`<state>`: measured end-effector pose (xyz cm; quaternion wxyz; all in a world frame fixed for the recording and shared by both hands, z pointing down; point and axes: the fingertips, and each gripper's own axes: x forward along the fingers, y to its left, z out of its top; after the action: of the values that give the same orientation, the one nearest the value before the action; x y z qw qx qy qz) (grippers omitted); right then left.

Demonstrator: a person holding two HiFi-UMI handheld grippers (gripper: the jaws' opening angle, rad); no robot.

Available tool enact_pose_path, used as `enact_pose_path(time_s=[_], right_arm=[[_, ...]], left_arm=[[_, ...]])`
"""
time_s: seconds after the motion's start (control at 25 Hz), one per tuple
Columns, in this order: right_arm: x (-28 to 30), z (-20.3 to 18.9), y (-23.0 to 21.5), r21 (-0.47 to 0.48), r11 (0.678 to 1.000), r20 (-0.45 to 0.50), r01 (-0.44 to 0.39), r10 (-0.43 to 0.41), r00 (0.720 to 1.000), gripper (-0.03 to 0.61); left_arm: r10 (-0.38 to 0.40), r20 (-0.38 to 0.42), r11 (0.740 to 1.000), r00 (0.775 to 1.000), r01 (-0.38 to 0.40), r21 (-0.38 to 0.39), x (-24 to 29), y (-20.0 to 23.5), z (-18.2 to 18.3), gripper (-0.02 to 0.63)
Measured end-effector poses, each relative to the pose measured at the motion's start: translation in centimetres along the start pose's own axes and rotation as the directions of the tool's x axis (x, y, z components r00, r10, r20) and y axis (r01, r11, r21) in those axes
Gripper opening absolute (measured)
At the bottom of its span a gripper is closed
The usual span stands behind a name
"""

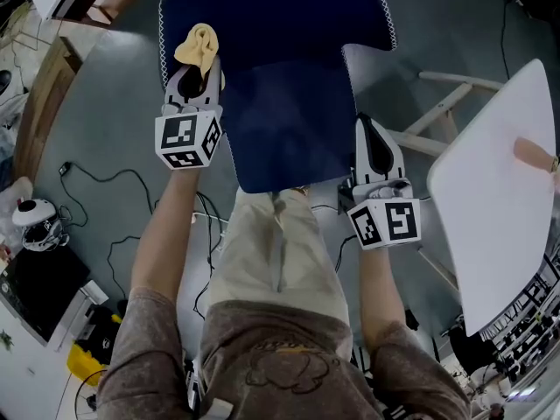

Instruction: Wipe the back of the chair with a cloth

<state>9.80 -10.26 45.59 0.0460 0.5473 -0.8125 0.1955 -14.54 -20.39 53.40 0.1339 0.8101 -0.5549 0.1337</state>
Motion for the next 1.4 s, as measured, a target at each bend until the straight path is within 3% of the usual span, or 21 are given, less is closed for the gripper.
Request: enact_pose_path(time_s=[0.24, 0.64, 0.92, 1.24, 1.4], right_arm=[[0.2, -0.2, -1.1, 0.004, 1.0, -0.002, 0.021, -0.021, 1.0, 0.025], [-0.2, 0.0, -3.2, 0.012, 0.998, -0.004, 0.068, -0.068, 0.998, 0.025], [-0.5, -0.3, -4.5, 0.013, 0.995, -0.013, 0.103, -0.103, 0.995, 0.025], [-1.6, -1.1, -6.1, 0.022, 0.991, -0.022, 0.133, -0.133, 0.991, 0.025], [-1.6, -1.4, -6.7, 0.028, 0.989, -0.026, 0.148, -0.147, 0.989, 0.025]], left_arm=[[-0.113, -0.023, 0.993, 0.993, 0.114, 0.035, 3.8, -4.1, -0.5, 0.057], [-0.273, -0.037, 0.96, 0.961, 0.275, 0.059, 9.8, -11.9, -1.2, 0.057], [-0.396, -0.064, 0.909, 0.916, 0.401, 0.112, 13.5, -17.9, -1.1, 0.057], [-0.477, -0.081, 0.873, 0.875, 0.482, 0.072, 15.6, -22.9, -1.8, 0.057], [-0.533, -0.097, 0.839, 0.841, 0.54, 0.069, 15.5, -25.2, -2.1, 0.057]])
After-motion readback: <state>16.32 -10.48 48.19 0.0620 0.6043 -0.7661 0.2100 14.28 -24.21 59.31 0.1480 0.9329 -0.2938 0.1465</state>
